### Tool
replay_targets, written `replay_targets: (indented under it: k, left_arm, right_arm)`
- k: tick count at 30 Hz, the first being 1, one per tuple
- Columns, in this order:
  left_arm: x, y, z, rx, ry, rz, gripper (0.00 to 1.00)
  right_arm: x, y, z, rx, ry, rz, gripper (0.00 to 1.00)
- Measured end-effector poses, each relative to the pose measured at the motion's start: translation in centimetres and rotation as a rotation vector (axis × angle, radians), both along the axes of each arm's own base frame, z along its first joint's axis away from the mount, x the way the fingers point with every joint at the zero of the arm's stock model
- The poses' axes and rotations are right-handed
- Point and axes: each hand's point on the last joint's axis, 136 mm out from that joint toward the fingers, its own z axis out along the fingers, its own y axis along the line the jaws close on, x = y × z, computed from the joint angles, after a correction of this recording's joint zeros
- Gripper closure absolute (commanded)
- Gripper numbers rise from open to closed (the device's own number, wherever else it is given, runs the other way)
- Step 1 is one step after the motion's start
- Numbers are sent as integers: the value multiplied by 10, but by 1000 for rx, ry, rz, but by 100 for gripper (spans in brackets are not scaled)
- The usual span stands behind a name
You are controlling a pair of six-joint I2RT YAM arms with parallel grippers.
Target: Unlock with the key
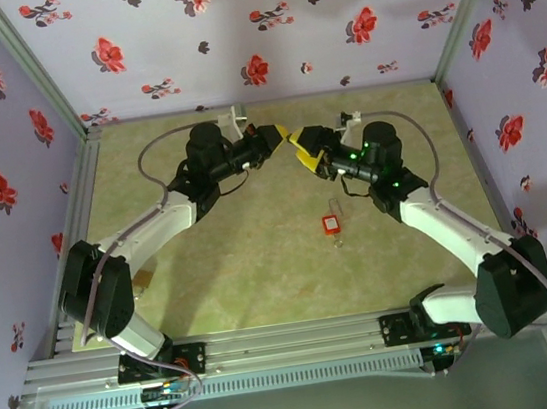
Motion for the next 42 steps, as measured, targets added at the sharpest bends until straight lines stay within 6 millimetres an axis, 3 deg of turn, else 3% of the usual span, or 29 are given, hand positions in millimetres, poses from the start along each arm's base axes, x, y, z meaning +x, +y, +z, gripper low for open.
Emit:
replay_targets:
  k: [8,16,25,31,37,42]
  left_arm:
    - [-1,0,-1,3,5,-7,100]
    - [-3,-2,-2,3,6,-14,100]
    - [-7,0,-18,22,32,-19,100]
    - [-8,1,-15,18,26,-19,100]
    - [-7,2,-15,13,35,-14,100]
    - [-7,2,-13,-7,42,-14,99]
  right_arm:
    - [4,4,-5,12,11,3,56]
    - [7,2,-7,10,16,-5,64]
    - [12,-2,-9,9,22,-19,73]
    - [12,-1,-10,16,31,-14,82]
    - [11,-1,-7,24,19,-5,100]
    - [10,0,-4,31,7,5,100]
